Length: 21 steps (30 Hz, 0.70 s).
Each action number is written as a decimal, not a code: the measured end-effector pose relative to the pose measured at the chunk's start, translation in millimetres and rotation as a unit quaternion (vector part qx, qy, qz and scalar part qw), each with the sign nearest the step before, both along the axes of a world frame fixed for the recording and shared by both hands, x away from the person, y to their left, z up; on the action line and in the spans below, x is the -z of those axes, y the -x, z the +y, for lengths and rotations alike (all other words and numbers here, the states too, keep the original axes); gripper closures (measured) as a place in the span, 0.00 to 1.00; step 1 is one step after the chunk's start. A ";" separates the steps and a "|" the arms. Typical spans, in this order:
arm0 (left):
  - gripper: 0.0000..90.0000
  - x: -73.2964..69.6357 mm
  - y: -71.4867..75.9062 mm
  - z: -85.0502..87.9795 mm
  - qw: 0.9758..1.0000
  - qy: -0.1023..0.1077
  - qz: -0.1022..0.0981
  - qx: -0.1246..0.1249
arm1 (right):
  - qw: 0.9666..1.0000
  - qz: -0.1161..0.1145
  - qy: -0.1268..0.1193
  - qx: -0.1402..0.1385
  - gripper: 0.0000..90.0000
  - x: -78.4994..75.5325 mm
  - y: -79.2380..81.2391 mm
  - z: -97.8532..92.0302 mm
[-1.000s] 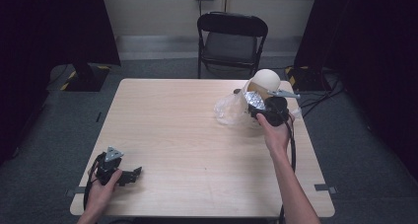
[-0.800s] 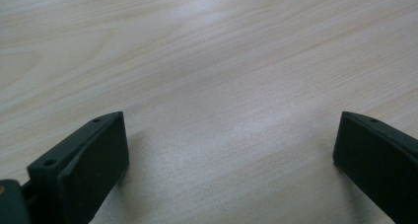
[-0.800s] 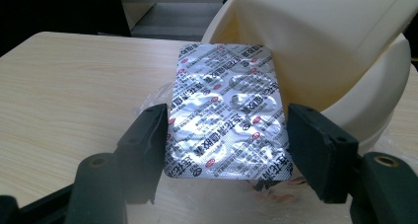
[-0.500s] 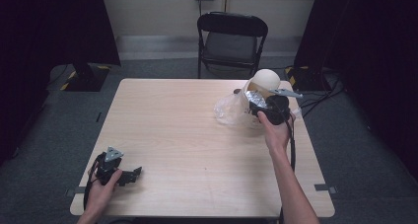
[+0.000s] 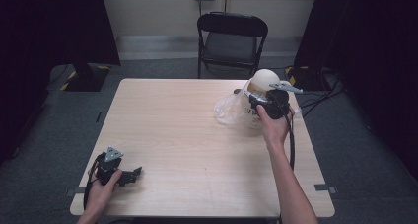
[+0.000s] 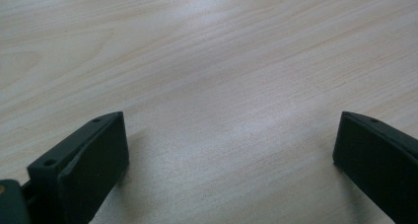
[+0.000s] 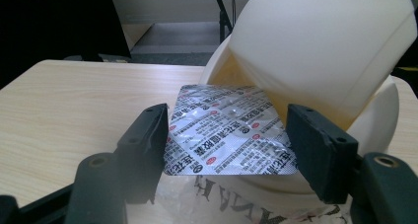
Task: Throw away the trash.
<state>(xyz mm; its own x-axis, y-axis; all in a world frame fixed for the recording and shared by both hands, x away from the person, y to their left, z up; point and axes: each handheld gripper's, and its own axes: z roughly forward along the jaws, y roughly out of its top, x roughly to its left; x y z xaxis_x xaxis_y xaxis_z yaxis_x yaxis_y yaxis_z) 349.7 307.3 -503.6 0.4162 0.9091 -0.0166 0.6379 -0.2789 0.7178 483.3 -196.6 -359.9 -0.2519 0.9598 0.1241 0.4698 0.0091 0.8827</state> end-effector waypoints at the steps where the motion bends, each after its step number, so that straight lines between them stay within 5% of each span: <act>1: 0.00 -0.1 0.0 0.2 1.000 -0.001 0.000 0.001 | 1.000 -0.001 -0.003 0.002 0.38 -0.3 -0.7 0.0; 13: 0.00 -0.1 0.0 0.2 1.000 -0.001 0.000 0.001 | 0.999 0.015 -0.006 0.041 0.38 6.2 2.0 -7.1; 21: 0.00 0.0 -0.1 0.2 1.000 0.000 0.000 0.001 | 0.999 0.003 0.007 0.036 0.38 7.0 -3.4 -1.2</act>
<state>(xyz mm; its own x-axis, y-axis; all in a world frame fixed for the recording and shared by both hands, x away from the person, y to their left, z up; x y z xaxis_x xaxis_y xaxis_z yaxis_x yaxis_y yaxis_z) 349.8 307.5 -503.6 0.4181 0.9083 -0.0163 0.6374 -0.2805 0.7176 486.7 -197.7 -366.9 -0.1807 0.9771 0.1126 0.4742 -0.0137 0.8803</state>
